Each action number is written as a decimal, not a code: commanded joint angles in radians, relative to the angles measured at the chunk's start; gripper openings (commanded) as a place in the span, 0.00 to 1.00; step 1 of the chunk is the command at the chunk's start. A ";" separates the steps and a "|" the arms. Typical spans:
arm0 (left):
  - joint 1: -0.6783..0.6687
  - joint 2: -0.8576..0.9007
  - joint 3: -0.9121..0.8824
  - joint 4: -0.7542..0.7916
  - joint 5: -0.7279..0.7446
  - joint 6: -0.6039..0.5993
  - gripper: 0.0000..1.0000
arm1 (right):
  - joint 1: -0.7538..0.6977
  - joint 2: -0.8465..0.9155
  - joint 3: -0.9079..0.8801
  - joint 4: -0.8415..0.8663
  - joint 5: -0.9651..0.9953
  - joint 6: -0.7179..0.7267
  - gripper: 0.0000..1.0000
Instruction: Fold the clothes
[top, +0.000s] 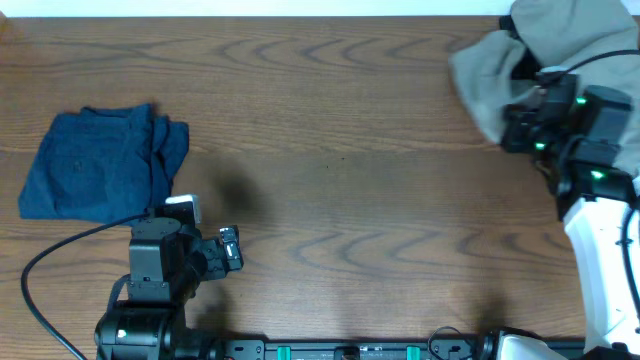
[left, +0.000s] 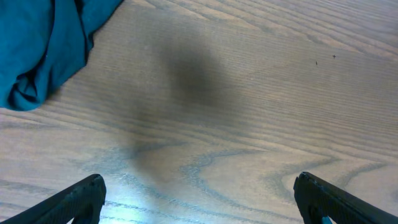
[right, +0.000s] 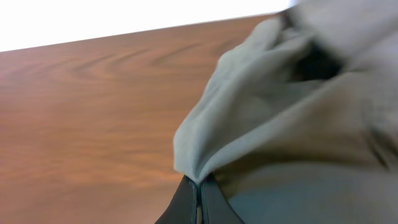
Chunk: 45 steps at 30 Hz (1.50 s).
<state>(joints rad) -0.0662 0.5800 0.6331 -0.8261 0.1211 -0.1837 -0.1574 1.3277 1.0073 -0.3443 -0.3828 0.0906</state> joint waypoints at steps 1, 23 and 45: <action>0.004 0.000 0.021 0.004 0.002 -0.006 0.98 | 0.089 0.001 0.006 0.020 -0.175 0.179 0.01; 0.004 0.000 0.021 0.064 0.003 -0.240 0.98 | 0.256 0.002 0.006 -0.290 0.543 0.113 0.99; -0.188 0.528 -0.001 0.480 0.316 -0.283 0.99 | -0.019 0.043 -0.007 -0.574 0.575 0.353 0.99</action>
<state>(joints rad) -0.1856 1.0142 0.6334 -0.3866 0.3946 -0.4606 -0.1684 1.3659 1.0039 -0.9043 0.2680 0.4477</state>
